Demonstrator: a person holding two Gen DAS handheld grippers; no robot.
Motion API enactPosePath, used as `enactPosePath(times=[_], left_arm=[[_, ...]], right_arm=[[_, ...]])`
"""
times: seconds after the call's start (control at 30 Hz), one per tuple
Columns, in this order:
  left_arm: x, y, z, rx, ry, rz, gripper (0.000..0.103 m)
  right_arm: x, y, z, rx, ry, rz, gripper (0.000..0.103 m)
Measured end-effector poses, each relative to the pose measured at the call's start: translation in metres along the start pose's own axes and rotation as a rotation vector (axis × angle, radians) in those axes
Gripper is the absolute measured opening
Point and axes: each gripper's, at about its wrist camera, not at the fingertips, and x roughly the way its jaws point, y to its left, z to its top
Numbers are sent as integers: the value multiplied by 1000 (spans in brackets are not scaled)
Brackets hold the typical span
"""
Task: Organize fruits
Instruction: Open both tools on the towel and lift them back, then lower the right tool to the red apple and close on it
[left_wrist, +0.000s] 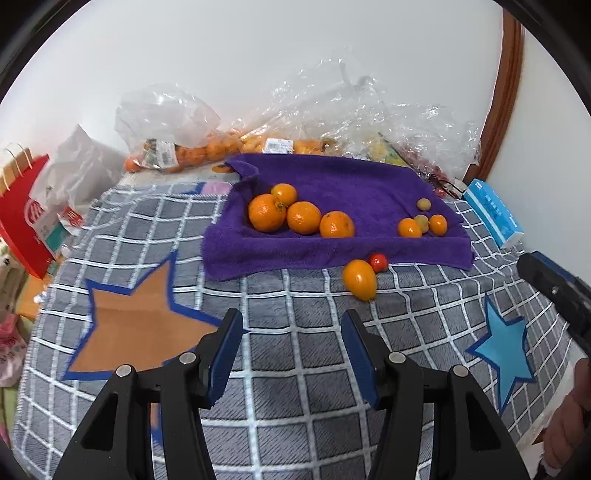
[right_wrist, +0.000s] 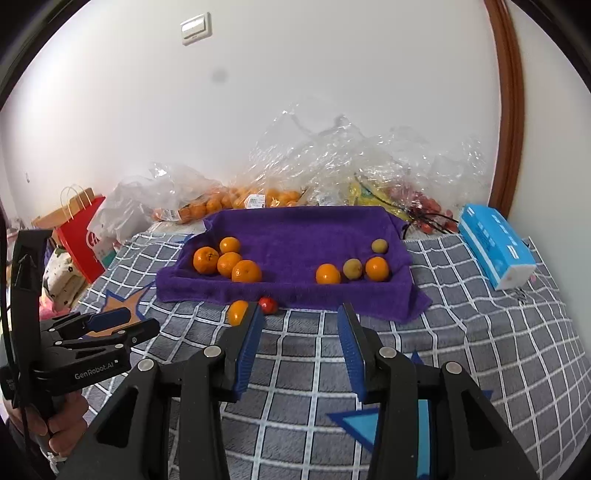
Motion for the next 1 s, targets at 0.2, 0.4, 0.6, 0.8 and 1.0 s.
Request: enactPosePath(times=[0.2, 0.4, 0.6, 0.8, 1.0], left_arm=[[-15, 4, 1, -42, 2, -37, 53], [-24, -3, -1, -33, -7, -21, 53], [-40, -10, -5, -7, -35, -4, 53], [-47, -10, -5, -9, -52, -3, 53], [-45, -5, -1, -29, -67, -3, 53]], right_arm=[[-25, -4, 5, 41, -32, -10, 42], [-41, -11, 5, 76, -58, -14, 49], [-44, -10, 3, 80, -69, -40, 49], [-49, -1, -1, 18, -83, -52, 49], [-42, -3, -3, 34, -55, -26, 49]])
